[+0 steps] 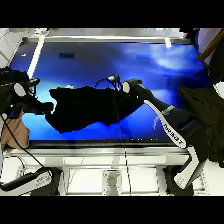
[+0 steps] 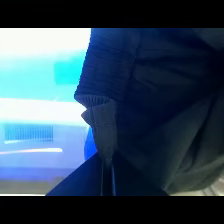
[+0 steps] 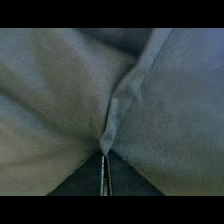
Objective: Fold the clothes and pants, and hang the long-sleeved shirts on hangers.
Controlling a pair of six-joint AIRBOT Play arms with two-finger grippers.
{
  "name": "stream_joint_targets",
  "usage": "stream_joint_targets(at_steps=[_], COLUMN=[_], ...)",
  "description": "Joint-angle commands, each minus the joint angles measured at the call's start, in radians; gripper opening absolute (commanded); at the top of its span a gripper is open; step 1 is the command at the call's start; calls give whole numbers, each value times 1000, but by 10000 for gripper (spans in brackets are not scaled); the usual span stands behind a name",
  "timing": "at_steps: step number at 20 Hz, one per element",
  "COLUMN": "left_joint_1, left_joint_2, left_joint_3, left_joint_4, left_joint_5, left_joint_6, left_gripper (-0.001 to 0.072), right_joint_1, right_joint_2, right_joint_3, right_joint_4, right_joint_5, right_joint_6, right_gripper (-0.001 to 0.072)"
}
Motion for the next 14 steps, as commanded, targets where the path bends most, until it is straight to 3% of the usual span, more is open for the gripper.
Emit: stream_joint_targets(at_steps=[1, 4, 7, 11, 14], left_joint_1=[33, 128, 244, 345, 346], left_joint_2=[41, 151, 294, 454, 466], left_joint_3=[0, 0, 0, 0, 0], left_joint_4=[0, 0, 0, -9, -77], left_joint_5=[26, 27, 33, 90, 95], left_joint_6=[0, 0, 0, -3, -11], left_gripper=[19, 19, 19, 18, 18], right_joint_1=[-10, -30, -60, -65, -66], right_joint_2=[19, 77, 219, 441, 532], right_joint_3=[211, 389, 416, 416, 411], right_joint_4=[-115, -257, -275, -293, -303], right_joint_5=[172, 352, 465, 513, 508], right_joint_6=[-3, -5, -25, -25, -26], right_gripper=[4, 4, 3, 4, 4])
